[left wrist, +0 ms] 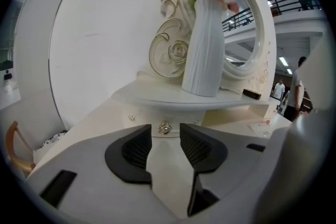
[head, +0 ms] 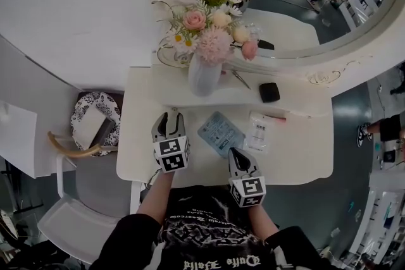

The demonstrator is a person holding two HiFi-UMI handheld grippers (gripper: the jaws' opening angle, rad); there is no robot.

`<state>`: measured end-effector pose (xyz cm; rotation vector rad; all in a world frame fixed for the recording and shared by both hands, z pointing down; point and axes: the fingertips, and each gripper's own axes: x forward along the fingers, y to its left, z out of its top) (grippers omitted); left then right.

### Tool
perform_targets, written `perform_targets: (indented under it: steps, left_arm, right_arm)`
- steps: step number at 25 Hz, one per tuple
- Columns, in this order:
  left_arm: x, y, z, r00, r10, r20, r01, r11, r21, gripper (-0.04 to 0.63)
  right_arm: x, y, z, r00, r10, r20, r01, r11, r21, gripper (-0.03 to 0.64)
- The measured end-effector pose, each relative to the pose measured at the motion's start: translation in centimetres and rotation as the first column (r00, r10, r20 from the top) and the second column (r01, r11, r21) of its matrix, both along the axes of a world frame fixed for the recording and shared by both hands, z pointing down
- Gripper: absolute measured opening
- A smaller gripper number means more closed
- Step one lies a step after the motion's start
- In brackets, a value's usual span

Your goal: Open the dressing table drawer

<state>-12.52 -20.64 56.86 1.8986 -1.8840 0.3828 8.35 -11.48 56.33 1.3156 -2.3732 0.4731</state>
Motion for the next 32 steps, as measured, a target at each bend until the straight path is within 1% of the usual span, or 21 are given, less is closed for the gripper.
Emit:
perform_targets:
  steps: [6, 12, 17, 24, 28, 30, 32]
  left_arm:
    - [-0.3, -1.2, 0.7, 1.000, -0.020, 0.009, 0.020, 1.000, -0.023, 0.163]
    - [-0.1, -1.7, 1.4, 1.000, -0.021, 0.019, 0.022, 0.999, -0.042, 0.163]
    - [-0.2, -2.1, 1.9, 0.999, -0.037, 0.015, 0.038, 0.998, -0.050, 0.163]
    - [-0.6, -2.7, 2.2, 0.999, -0.031, 0.025, 0.033, 0.997, -0.067, 0.161]
    - [-0.4, -2.7, 2.2, 1.000, -0.008, 0.030, 0.010, 0.997, -0.073, 0.142]
    - [-0.2, -2.6, 2.2, 0.999, 0.001, 0.033, 0.001, 0.997, -0.083, 0.113]
    - [-0.2, -2.8, 2.1, 1.000, -0.004, 0.016, 0.005, 0.997, -0.080, 0.107]
  right_arm:
    - [0.6, -0.2, 0.5, 1.000, -0.002, 0.000, 0.002, 1.000, -0.021, 0.011]
    - [0.8, -0.6, 0.9, 1.000, -0.015, -0.008, 0.015, 0.999, -0.032, 0.010]
    - [0.7, -0.9, 1.1, 0.999, -0.030, -0.014, 0.030, 0.999, -0.039, 0.011]
    - [0.9, -1.2, 1.4, 0.999, -0.037, -0.017, 0.036, 0.998, -0.043, 0.010]
    - [1.0, -1.1, 1.4, 0.999, -0.031, -0.014, 0.030, 0.998, -0.049, 0.011]
    - [0.9, -1.0, 1.4, 1.000, -0.029, -0.012, 0.028, 0.998, -0.050, 0.011]
    - [0.8, -1.1, 1.3, 1.000, -0.029, -0.011, 0.029, 0.998, -0.048, 0.010]
